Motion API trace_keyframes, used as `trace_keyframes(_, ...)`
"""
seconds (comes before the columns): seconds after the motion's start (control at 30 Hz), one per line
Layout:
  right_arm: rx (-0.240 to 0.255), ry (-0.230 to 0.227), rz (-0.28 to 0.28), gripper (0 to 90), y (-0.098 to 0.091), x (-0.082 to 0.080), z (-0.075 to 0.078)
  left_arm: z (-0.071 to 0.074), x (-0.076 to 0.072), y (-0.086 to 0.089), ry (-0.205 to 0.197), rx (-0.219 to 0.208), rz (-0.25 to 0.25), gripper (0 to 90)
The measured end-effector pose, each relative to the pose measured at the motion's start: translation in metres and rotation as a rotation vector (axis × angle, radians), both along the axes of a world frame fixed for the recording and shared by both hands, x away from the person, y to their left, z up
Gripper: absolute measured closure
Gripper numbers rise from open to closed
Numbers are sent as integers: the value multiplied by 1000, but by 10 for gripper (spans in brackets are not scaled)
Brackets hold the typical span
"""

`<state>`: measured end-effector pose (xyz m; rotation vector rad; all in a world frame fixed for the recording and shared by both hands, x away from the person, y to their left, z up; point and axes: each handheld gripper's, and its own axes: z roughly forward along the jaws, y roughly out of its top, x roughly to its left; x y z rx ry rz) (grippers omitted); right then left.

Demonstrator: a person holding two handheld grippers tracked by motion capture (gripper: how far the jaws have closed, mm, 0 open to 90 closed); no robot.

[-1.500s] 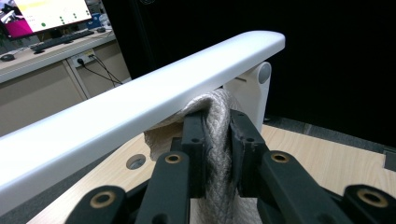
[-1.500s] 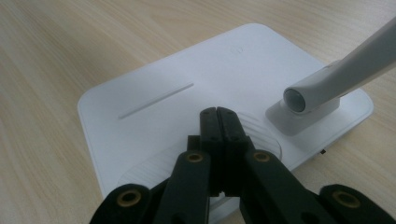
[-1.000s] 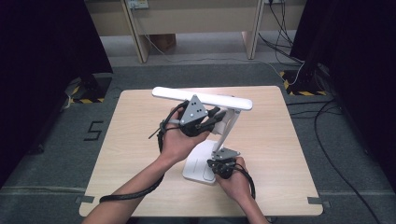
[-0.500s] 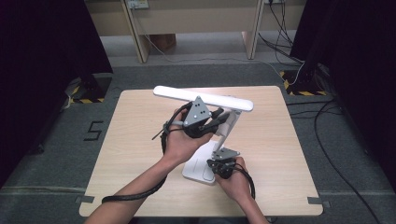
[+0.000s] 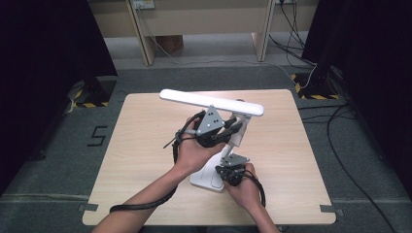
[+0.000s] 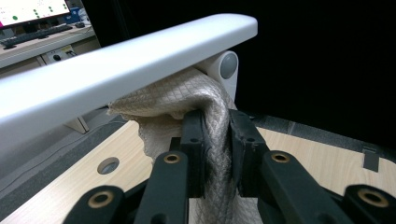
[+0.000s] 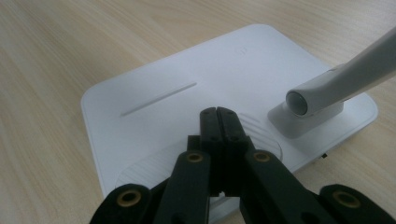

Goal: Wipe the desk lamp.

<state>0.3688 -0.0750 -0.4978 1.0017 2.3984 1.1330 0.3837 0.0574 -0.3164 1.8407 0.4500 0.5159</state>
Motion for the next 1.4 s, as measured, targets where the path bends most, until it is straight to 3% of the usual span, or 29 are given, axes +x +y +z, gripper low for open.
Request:
trace_keyframes(0.43,-1,1,-1,900,0,0,0,-12,1,0,21,5,7,774)
trace_keyframes(1.4,1,-5,0,900,0,0,0,-36,0,2,24,25,25,773)
